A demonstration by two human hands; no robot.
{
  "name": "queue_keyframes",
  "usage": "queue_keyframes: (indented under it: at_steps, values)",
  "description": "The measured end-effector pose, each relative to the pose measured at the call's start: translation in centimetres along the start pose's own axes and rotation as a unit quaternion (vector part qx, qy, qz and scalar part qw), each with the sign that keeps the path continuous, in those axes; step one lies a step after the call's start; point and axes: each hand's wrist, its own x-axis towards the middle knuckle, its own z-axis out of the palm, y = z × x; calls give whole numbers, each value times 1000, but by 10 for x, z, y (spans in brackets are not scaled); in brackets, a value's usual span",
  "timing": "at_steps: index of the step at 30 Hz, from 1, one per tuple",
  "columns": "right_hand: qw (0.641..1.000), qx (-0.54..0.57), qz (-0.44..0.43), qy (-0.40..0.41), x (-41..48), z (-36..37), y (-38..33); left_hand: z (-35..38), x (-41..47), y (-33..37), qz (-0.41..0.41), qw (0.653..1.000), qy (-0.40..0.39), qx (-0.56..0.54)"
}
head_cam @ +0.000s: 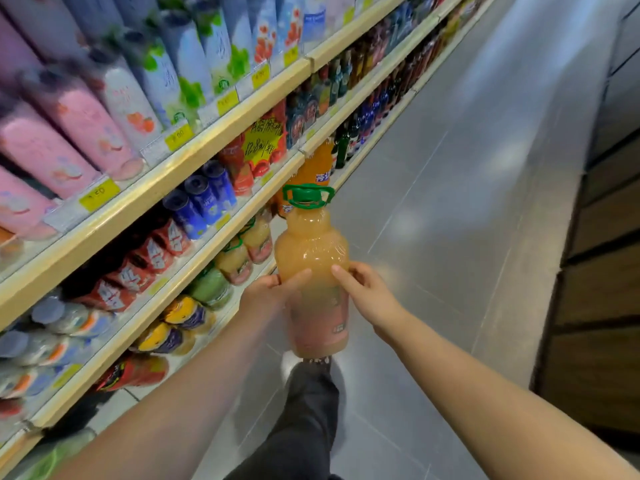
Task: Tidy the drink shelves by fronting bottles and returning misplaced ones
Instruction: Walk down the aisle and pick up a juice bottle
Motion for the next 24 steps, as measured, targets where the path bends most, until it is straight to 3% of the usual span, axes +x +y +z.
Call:
queue_keyframes:
  at_steps: [4, 13, 18, 24]
  values:
    - [1000, -12, 14, -15, 59, -38, -20, 35, 46, 29, 11, 1000, -7, 1]
    - [993, -36, 55, -102, 199, -95, -53, 103, 145, 66, -20, 989, 99, -105]
    - [970, -111, 56, -210, 288, -114, -56, 130, 213, 57, -47, 975, 173, -128]
    - [943, -182, 79, -269, 376, -120, -23, 152, 282, 24, -87, 954, 226, -177]
